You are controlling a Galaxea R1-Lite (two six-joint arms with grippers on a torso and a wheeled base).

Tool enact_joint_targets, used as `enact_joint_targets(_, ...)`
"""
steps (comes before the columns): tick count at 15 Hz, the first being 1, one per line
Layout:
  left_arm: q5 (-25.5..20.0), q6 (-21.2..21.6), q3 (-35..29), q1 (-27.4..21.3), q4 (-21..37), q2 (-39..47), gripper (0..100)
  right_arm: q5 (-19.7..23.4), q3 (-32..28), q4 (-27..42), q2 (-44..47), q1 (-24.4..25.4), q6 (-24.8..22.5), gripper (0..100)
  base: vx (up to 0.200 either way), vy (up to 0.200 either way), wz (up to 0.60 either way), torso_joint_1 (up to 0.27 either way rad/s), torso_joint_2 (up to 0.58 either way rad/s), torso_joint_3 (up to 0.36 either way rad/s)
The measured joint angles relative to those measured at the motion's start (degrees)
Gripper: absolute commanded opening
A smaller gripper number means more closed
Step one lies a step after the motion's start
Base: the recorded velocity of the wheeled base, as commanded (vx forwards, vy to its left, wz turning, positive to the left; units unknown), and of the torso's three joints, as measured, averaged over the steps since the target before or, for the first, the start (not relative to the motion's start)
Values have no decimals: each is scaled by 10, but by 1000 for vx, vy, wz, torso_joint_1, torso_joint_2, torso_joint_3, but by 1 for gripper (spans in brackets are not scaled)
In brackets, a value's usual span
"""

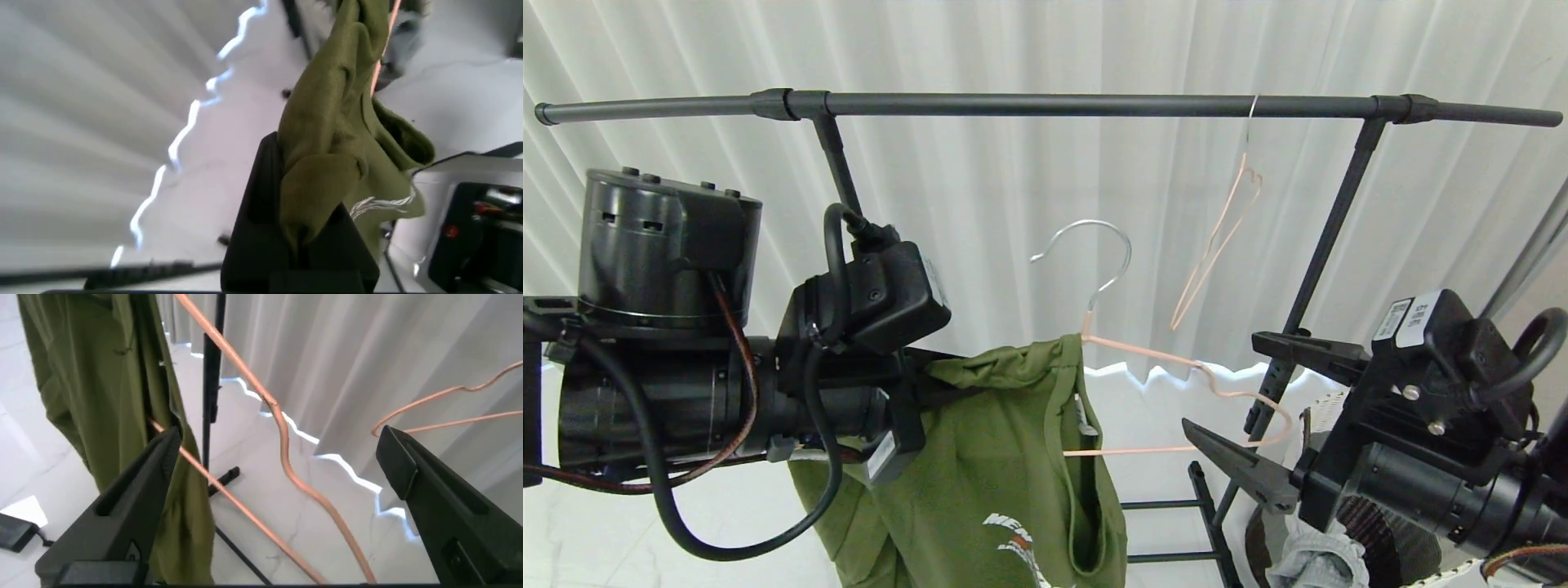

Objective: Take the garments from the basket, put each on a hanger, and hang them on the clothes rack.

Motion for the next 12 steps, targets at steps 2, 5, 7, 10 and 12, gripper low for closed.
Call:
enact_joint_targets(2,58,-25,0,2,0,0,0,0,-1,0,-2,-1,0,100,0,0,0,0,0,0)
enact_joint_targets(5,132,-157,-15,-24,0,-3,0,2,-2,0,0,15,-1,100,0,0,0,0,0,0)
enact_joint_targets(7,156,-199,-29,-49,0,-11,0,2,-2,2,4,39,5,100,0,0,0,0,0,0)
enact_joint_targets(10,155,-204,-33,-60,-2,-28,0,-16,1,15,19,78,68,100,0,0,0,0,0,0)
enact_joint_targets(12,154,-204,-33,-70,-21,-38,0,-53,-8,16,47,88,128,100,0,0,0,0,0,0)
